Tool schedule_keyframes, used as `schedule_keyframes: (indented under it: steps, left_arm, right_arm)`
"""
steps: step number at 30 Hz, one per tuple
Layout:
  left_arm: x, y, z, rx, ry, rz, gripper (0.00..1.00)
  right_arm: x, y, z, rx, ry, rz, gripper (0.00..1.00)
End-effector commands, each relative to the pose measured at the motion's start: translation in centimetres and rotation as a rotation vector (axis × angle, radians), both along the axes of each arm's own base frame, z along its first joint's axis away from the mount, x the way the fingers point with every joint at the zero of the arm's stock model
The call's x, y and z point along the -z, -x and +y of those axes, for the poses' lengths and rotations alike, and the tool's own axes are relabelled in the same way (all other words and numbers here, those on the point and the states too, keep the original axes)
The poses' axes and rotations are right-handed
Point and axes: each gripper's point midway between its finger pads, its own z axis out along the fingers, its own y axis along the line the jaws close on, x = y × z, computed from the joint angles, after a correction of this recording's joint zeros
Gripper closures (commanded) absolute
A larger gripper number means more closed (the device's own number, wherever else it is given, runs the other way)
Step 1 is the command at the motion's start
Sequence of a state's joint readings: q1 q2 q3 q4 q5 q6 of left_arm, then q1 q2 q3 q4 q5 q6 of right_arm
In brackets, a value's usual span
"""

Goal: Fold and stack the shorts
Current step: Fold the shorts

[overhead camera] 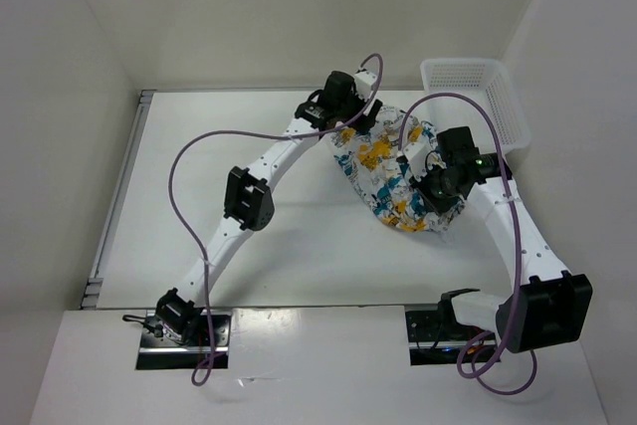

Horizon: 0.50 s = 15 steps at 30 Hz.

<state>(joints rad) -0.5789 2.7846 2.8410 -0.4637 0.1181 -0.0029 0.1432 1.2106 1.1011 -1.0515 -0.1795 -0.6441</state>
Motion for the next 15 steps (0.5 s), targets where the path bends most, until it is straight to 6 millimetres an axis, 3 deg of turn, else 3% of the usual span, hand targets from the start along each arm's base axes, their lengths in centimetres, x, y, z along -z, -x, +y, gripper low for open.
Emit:
schedule_keyframes:
  steps: [1,5,9,10,13,14,15]
  left_arm:
    - [-0.2,-1.7,0.3,-0.050,0.009,-0.060,0.05]
    - [2.0,-0.5,-1.3,0.005,0.006,-0.023,0.04]
    - [4.6,1.4,-2.6,0.063,-0.015,0.044,0.30]
    - [4.9,1.7,-2.7,0.072,-0.018,0.057,0.46]
    - [6.7,3.0,-2.4,0.098,-0.043,0.125,0.73]
    - [6.1,3.1,-2.4,0.098,-0.043,0.125,0.90]
    - [6.8,3.0,-1.7,0.089,-0.055,0.144,0.98]
  right_arm:
    - [-0.6,0.0,0.4,0.009,-0.028,-0.025,1.00]
    - [-0.9,-0.1,0.6,0.005,-0.039,-0.032,1.00]
    - [-1.0,-0.3,0.6,0.013,-0.042,-0.030,1.00]
    - [-1.0,-0.3,0.6,0.013,-0.042,-0.030,1.00]
    - [-1.2,-0.8,0.7,0.013,-0.044,-0.039,1.00]
    - [-1.3,-1.0,0.7,0.013,-0.045,-0.048,1.00]
    - [-1.3,-1.0,0.7,0.013,-0.045,-0.048,1.00]
